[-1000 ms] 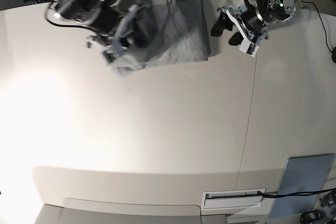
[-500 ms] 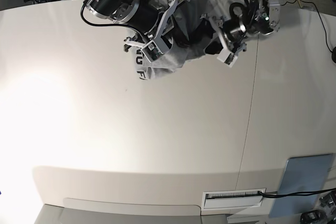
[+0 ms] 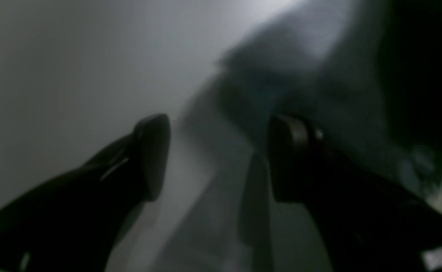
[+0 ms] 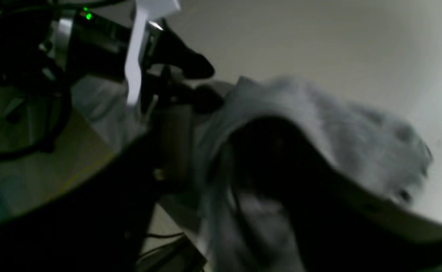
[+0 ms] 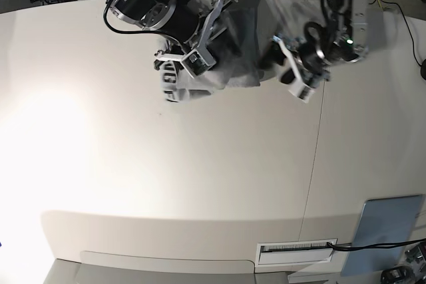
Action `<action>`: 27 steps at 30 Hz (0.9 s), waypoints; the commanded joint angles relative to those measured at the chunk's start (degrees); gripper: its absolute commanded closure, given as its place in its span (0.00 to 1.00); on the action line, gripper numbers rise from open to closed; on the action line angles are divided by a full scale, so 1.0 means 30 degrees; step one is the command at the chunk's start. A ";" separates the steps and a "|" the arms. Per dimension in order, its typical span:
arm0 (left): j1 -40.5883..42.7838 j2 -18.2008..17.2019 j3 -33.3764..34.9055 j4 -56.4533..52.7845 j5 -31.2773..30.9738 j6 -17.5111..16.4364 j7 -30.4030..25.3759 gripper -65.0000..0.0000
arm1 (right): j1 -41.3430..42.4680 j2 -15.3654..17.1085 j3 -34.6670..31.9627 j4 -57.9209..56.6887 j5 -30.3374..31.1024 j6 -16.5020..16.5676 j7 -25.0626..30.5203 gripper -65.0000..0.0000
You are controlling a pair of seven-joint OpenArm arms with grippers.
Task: Fold the T-shirt properly
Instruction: 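Fold the held end with the right gripper over toward the left gripper, then press the folded bundle with the left gripper and move the right arm aside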
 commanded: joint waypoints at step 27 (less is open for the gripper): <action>0.1005 -0.0583 -0.1814 0.5603 -0.7664 -0.1545 0.4277 0.43 | -0.0073 0.1435 1.1460 0.0335 -0.2324 -0.1661 0.0146 0.55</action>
